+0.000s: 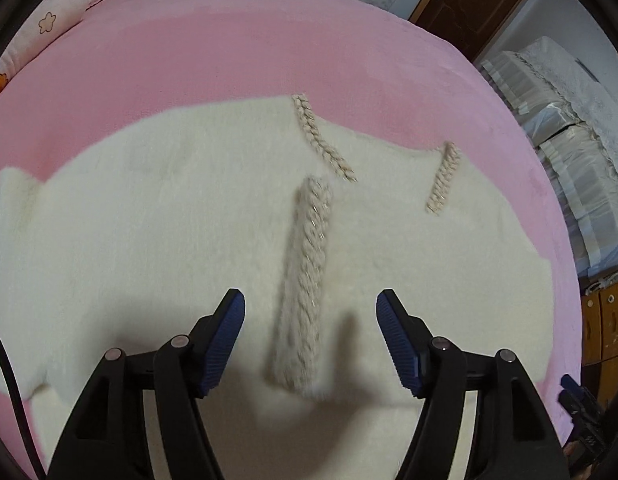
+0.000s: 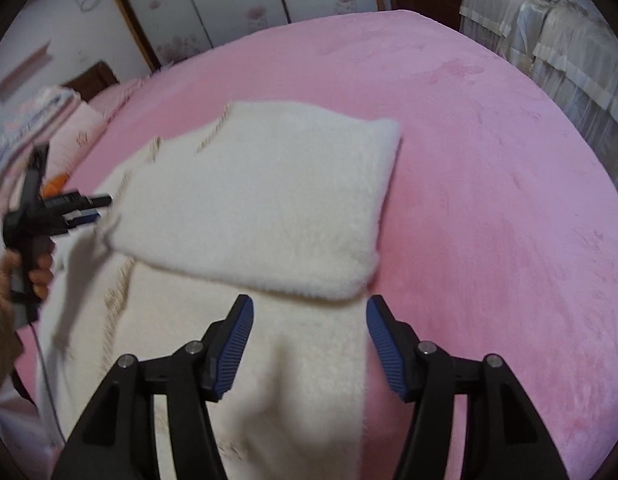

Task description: Fold large clothes

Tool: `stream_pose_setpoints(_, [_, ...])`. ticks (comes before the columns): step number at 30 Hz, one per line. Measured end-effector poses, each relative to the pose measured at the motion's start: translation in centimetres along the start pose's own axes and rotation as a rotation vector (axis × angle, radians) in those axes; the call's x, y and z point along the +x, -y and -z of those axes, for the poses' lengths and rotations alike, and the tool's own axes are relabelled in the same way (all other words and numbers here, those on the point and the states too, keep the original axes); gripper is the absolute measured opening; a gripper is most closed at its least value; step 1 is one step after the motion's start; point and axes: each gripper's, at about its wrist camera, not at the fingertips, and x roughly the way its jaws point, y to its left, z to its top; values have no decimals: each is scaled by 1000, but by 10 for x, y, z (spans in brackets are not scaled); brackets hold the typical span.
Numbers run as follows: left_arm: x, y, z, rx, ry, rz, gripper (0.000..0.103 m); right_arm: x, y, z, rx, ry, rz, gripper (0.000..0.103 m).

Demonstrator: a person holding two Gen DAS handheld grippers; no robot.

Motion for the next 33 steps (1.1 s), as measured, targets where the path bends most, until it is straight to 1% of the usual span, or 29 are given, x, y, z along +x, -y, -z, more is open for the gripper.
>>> stream_pose_setpoints(2, [11, 0, -12, 7, -6, -16, 67, 3, 8, -13, 55, 29, 11, 67])
stream_pose_setpoints(5, [29, 7, -24, 26, -18, -40, 67, 19, 22, -43, 123, 48, 44, 67])
stream_pose_setpoints(7, [36, 14, -33, 50, -11, -50, 62, 36, 34, -64, 165, 44, 57, 67])
stream_pose_setpoints(8, [38, 18, -39, 63, -9, -54, 50, 46, 38, -74, 176, 44, 72, 67])
stream_pose_setpoints(9, [41, 20, -43, 71, -11, -50, 37, 53, 43, -82, 185, 40, 88, 67])
stream_pose_setpoints(11, [47, 24, -47, 81, -16, -78, 32, 72, 51, -99, 202, 27, 113, 67])
stream_pose_setpoints(12, [46, 26, -43, 89, -15, -100, 21, 79, 55, -104, 211, 21, 117, 67])
stream_pose_setpoints(13, [50, 34, -43, 98, -14, -113, 16, 87, 60, -110, 219, 10, 121, 67])
stream_pose_setpoints(15, [46, 39, -41, 114, 3, -114, 13, 99, 64, -116, 235, -6, 122, 64])
stream_pose_setpoints(16, [42, 41, -40, 125, 19, -120, 12, 104, 65, -117, 226, -6, 113, 49])
stream_pose_setpoints(17, [34, 43, -37, 132, 49, -117, 12, 108, 62, -120, 199, -13, 111, 24])
stream_pose_setpoints(18, [25, 45, -36, 131, 83, -108, 12, 110, 56, -122, 167, -25, 111, 22])
stream_pose_setpoints(19, [14, 45, -33, 124, 120, -89, 12, 109, 49, -125, 129, -17, 144, 20])
stream_pose_setpoints(20, [1, 44, -30, 110, 161, -68, 12, 106, 41, -128, 93, 2, 156, 17])
stream_pose_setpoints(22, [-13, 41, -27, 84, 212, -53, 12, 97, 28, -133, 36, 51, 153, 17])
stream_pose_setpoints(24, [-16, 36, -25, 52, 239, -66, 12, 96, 21, -136, 10, 76, 144, 17])
stream_pose_setpoints(25, [-15, 29, -18, 37, 232, -81, 12, 101, 19, -136, 6, 63, 155, 20])
stream_pose_setpoints(26, [-9, 21, -14, 14, 214, -92, 12, 107, 20, -136, 8, 38, 168, 26])
stream_pose_setpoints(27, [4, 19, -15, -13, 181, -102, 12, 114, 22, -135, 20, 9, 182, 31])
stream_pose_setpoints(28, [14, 11, -12, -40, 136, -108, 12, 116, 25, -136, 37, -7, 183, 40])
stream_pose_setpoints(29, [22, 5, -10, -57, 109, -106, 14, 115, 29, -135, 64, -11, 177, 47])
stream_pose_setpoints(32, [24, 0, -4, -66, 99, -87, 19, 101, 44, -131, 152, 24, 134, 49])
stream_pose_setpoints(33, [24, 2, -7, -61, 93, -88, 20, 95, 47, -130, 169, 38, 133, 49])
